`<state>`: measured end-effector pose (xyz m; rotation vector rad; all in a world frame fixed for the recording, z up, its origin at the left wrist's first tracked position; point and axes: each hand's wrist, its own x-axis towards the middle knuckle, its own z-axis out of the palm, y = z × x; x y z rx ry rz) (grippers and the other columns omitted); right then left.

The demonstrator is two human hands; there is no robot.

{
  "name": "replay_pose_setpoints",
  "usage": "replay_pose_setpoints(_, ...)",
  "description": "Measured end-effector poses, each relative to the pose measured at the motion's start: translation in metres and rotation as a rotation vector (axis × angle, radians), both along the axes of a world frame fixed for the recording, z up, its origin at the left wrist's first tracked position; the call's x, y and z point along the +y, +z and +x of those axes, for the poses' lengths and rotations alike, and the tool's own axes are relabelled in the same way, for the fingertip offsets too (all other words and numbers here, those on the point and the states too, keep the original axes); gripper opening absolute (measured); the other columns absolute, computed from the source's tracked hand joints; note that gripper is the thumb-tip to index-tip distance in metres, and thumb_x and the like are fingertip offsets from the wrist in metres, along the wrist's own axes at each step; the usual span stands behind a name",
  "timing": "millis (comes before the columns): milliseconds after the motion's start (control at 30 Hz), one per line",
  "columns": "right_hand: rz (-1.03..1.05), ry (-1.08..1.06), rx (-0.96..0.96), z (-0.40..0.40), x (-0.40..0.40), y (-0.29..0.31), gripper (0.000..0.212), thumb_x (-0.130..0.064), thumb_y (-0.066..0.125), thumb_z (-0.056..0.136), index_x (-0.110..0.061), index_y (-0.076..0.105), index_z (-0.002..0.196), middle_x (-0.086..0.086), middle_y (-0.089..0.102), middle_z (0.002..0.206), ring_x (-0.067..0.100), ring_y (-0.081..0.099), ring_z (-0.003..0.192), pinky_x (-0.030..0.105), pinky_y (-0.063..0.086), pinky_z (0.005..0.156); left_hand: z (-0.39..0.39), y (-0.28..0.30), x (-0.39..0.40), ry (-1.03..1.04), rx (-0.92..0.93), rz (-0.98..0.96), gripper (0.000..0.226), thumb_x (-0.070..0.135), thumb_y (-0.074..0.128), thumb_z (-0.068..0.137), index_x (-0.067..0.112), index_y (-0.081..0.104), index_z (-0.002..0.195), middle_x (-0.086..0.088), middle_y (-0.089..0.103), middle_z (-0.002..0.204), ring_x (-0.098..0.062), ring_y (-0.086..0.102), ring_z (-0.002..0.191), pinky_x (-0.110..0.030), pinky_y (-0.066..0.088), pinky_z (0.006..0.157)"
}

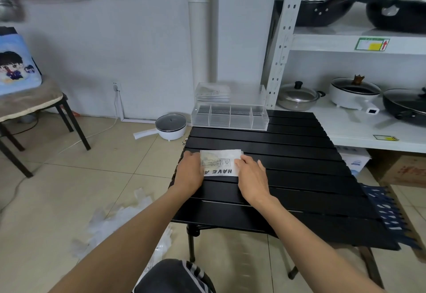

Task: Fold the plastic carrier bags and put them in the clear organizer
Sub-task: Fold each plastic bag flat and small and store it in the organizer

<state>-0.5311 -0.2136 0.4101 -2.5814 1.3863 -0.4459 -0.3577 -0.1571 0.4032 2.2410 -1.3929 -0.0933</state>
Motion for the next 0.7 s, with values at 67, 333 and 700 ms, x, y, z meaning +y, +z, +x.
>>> replay_pose_setpoints(67,0.027,-0.02,-0.051,0.002,0.004,0.0,0.054,0.008,0.047,0.091,-0.011,0.044,0.141,0.007,0.036,0.151,0.02,0.029,0.142,0.039,0.009,0.123,0.0,0.003,-0.003,0.048,0.131,-0.057,0.019,0.012,0.06,0.089,0.01,0.065,0.107,-0.008,0.061,0.109,-0.024,0.058,0.1,-0.031,0.047,0.084)
replay_pose_setpoints(333,0.038,-0.014,-0.151,0.003,0.005,-0.006,0.051,0.008,0.051,0.085,-0.016,0.048,0.13,0.002,0.048,0.135,0.018,0.041,0.13,0.041,0.011,0.122,0.0,0.027,-0.003,0.185,1.04,-0.176,0.016,-0.006,0.063,0.083,0.009,0.068,0.082,-0.011,0.067,0.096,-0.015,0.061,0.077,-0.02,0.05,0.064)
replay_pose_setpoints(700,0.156,-0.126,-0.274,0.005,0.003,-0.004,0.048,-0.01,0.04,0.1,-0.015,0.03,0.148,0.006,0.02,0.159,0.031,0.036,0.137,0.042,0.034,0.109,-0.013,0.027,0.007,-0.085,0.709,-0.214,0.051,-0.017,0.047,0.078,0.019,0.073,0.104,-0.001,0.069,0.11,-0.004,0.059,0.088,-0.006,0.044,0.071)
